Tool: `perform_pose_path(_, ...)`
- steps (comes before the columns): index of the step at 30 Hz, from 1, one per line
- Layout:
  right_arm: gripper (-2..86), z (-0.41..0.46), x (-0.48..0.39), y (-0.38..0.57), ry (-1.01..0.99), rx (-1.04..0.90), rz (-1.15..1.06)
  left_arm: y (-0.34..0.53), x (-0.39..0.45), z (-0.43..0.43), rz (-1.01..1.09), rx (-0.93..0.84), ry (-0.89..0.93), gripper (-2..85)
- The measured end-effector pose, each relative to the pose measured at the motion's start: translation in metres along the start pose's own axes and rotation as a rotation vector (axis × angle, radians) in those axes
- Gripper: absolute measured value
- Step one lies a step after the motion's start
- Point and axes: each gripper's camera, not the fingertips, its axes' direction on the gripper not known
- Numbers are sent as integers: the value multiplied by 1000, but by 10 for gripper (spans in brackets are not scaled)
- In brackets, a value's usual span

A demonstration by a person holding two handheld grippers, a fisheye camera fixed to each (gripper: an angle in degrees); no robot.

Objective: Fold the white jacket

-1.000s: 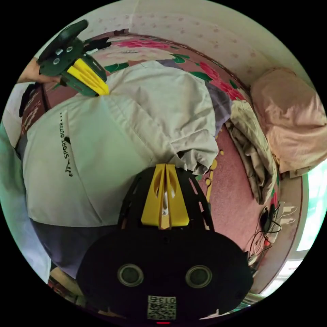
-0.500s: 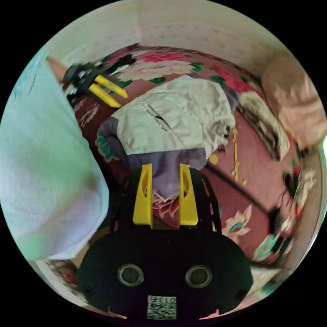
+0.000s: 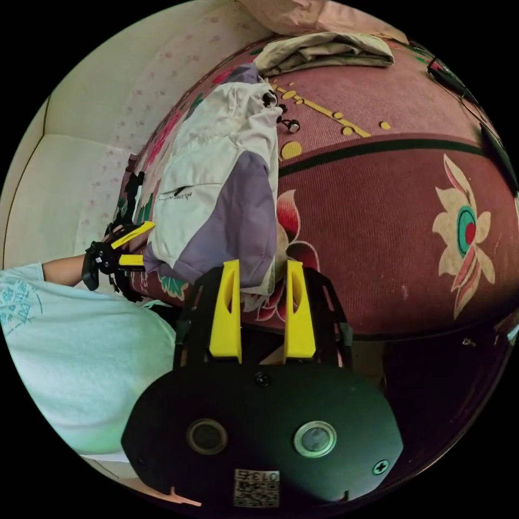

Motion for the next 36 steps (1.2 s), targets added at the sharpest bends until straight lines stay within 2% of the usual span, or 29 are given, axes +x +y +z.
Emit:
perform_pose_path(3, 98, 3, 7, -4, -72, -18, -7, 11, -1, 10, 27, 34, -11, 186)
perform_pose_path(7, 76, 14, 16, -12, -12, -14, 2, 25, -2, 22, 25, 50, -28, 168)
perform_pose_path(9, 43, 18, 26, -25, -37, -46, 12, 30, -18, 34, -34, 27, 31, 118)
perform_pose_path(10, 37, 20, 29, -29, -53, -59, 21, 33, -23, 36, -70, 16, -4, 96)
perform_pose_path(12, 23, 22, 30, -45, -20, -115, -10, 36, -53, 46, -139, -16, 95, 42)
perform_pose_path(14, 17, 17, 25, -53, 18, -139, -60, 45, -82, 50, -201, -23, 194, 25)
perform_pose_path(19, 9, -42, 32, -59, -177, -87, -87, 99, -142, 42, -317, 90, 392, 7)
perform_pose_path(25, 8, -88, 4, -74, -252, -305, -192, 141, -167, 38, -317, 232, 681, 4)
perform_pose_path(28, 8, -104, -7, -88, -316, -407, -251, 174, -192, 56, -397, 335, 871, 6)
perform_pose_path(36, 8, -133, -14, -248, -399, -401, -369, 300, -306, 172, -673, 588, 1246, 23)
